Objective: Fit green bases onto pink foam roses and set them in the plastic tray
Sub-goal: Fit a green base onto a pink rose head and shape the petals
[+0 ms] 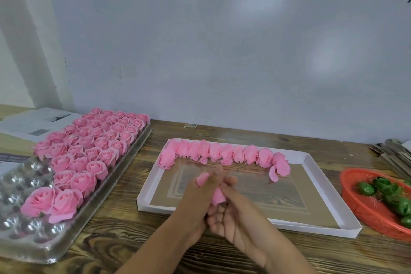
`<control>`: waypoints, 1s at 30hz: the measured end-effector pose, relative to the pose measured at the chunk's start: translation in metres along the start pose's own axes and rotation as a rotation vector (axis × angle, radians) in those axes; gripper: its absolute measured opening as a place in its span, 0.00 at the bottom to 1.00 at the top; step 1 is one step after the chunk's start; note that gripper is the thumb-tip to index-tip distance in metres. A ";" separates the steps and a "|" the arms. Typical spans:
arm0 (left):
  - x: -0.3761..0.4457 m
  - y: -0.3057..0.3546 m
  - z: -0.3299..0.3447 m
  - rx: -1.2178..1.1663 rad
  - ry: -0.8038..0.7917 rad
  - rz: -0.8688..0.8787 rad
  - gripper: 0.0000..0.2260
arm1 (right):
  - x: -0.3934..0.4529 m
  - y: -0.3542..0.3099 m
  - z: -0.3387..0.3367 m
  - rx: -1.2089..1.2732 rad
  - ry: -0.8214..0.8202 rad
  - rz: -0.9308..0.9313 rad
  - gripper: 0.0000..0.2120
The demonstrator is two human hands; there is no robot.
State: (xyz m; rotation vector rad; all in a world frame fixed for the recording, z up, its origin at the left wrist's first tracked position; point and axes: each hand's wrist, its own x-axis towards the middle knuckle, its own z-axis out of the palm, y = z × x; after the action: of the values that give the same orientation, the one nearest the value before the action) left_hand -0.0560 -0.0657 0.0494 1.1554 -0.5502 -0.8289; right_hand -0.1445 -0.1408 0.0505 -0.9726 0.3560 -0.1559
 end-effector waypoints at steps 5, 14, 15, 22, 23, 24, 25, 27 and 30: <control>0.002 -0.001 -0.004 0.003 -0.011 0.011 0.24 | 0.005 0.003 0.001 -0.085 0.083 -0.059 0.16; 0.004 -0.004 -0.006 0.041 -0.032 -0.010 0.29 | 0.003 0.006 0.006 -0.104 0.097 -0.138 0.13; 0.004 -0.005 -0.006 0.040 -0.042 -0.018 0.30 | 0.002 0.004 0.007 -0.072 0.083 -0.085 0.16; 0.005 -0.004 -0.008 0.008 -0.003 -0.024 0.23 | 0.005 0.008 0.005 -0.153 0.145 -0.167 0.11; 0.006 -0.004 -0.008 0.011 -0.005 -0.027 0.24 | 0.006 0.010 0.005 -0.170 0.156 -0.195 0.10; 0.005 -0.004 -0.008 0.018 -0.012 -0.026 0.24 | 0.006 0.011 0.005 -0.178 0.160 -0.214 0.10; 0.005 -0.004 -0.008 0.027 -0.025 -0.020 0.25 | 0.005 0.010 0.005 -0.172 0.154 -0.224 0.11; 0.005 -0.004 -0.009 0.043 -0.062 -0.006 0.25 | 0.004 0.007 0.005 -0.129 0.130 -0.205 0.15; 0.007 -0.005 -0.013 0.057 -0.162 0.050 0.25 | 0.002 0.001 0.003 -0.103 0.138 -0.142 0.19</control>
State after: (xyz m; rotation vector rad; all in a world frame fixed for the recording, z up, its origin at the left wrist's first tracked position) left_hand -0.0434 -0.0643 0.0404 1.1280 -0.7377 -0.8726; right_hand -0.1419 -0.1386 0.0504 -1.0928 0.4247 -0.3380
